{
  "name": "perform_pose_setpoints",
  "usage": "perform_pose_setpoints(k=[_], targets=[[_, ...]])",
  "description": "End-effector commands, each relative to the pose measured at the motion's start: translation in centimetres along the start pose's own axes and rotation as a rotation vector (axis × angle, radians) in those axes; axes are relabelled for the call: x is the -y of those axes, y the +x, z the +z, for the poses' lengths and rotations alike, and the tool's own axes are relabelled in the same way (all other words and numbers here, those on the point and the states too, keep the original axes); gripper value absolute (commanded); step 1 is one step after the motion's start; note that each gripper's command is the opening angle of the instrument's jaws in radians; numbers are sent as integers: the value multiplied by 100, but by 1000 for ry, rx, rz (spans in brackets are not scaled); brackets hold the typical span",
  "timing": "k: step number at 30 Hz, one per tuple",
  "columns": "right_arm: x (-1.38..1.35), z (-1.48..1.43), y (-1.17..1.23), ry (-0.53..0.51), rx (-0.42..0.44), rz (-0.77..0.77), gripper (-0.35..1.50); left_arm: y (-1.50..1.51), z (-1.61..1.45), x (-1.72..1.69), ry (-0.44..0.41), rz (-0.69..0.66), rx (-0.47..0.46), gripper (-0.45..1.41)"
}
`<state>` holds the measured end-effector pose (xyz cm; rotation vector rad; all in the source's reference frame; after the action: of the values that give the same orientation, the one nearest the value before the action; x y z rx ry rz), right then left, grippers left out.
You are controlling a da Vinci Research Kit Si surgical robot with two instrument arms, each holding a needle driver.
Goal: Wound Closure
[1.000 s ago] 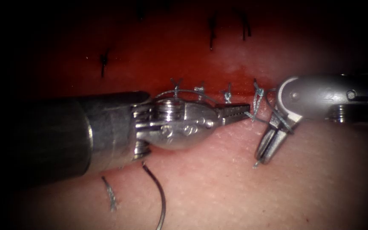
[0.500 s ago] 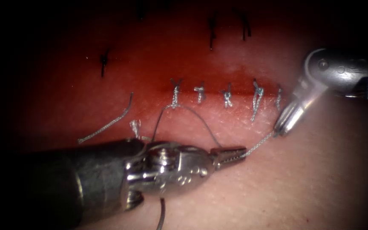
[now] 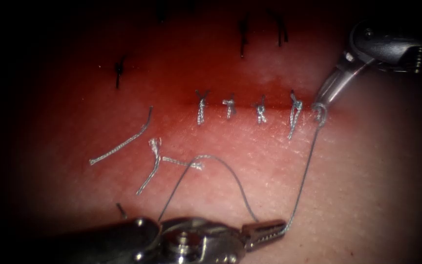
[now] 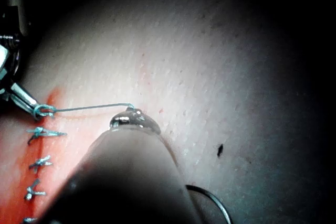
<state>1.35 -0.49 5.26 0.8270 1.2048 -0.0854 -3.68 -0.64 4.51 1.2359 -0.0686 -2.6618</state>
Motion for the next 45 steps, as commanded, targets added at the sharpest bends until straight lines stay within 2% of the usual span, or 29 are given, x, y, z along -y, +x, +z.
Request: perform_pose_setpoints(k=[1, 9, 14, 15, 23, 31, 40, 45], targets=[[-15, 0, -3, -2, 16, -12, -35, 3, 6, -2, -7, -1, 4, -45], [-33, -14, -14, -99, 28, -7, -35, 21, 7, -20, -13, 12, 13, -45], [-42, -27, -18, -194, 43, -12, -35, 30, 13, -35, -22, 19, 7, -45], [-45, -34, -20, -247, 25, -6, -35, 33, 15, -41, -26, 18, 9, -45], [-42, -44, -29, -365, -9, 16, -35, 42, 18, -43, -34, 20, 3, -45], [-33, -54, -33, -474, 34, -2, -35, 45, 22, -43, -36, 21, -5, -45], [-22, -49, -31, -481, -16, 5, -35, 44, 17, -40, -41, 21, -12, -45], [-17, -41, -24, -534, -108, 35, -35, 47, 5, -16, -38, 4, -13, -45]])
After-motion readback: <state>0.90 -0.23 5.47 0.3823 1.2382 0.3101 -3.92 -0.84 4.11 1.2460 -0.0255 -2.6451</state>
